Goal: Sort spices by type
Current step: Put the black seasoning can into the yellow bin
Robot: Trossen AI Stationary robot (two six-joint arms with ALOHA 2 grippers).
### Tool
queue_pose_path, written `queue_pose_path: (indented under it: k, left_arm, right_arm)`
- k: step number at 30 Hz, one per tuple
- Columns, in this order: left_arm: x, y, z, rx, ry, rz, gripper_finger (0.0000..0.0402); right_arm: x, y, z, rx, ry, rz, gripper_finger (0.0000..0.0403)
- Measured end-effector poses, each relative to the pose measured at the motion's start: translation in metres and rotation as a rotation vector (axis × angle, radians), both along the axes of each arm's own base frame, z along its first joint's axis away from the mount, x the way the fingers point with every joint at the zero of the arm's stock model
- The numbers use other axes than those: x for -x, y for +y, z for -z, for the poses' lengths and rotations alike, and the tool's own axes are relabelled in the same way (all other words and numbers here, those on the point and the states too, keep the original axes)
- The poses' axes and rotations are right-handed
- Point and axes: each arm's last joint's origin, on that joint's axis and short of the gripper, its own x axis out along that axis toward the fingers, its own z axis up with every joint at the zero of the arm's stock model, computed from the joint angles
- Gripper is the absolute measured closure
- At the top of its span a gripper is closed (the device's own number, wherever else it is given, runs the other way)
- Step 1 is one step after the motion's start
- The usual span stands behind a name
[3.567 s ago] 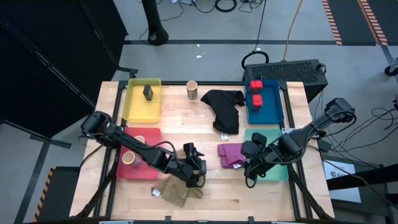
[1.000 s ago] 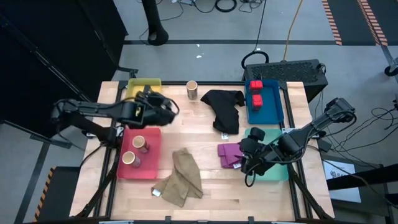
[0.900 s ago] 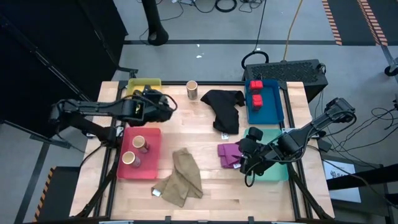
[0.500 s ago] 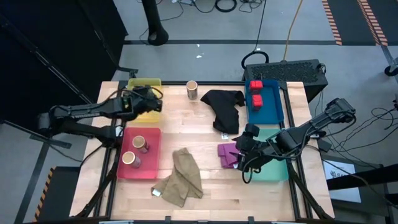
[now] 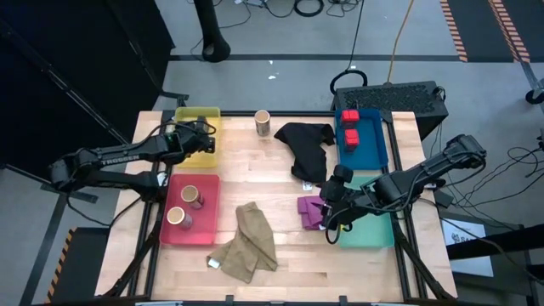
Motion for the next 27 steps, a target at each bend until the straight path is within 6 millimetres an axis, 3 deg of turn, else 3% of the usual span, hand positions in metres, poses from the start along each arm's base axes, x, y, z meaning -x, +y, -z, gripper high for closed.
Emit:
queue_pose_path:
  k: [7,27]
  left_arm:
    - [0.005,0.004,0.006,0.043,0.032,-0.026,0.0114]
    - [-0.012,0.01,0.027,0.082,0.092,-0.034,0.0114]
  right_arm:
    - [0.0,-0.001,0.002,0.001,0.008,0.005,0.0161]
    - [0.0,-0.001,0.002,0.003,0.01,0.005,0.0161]
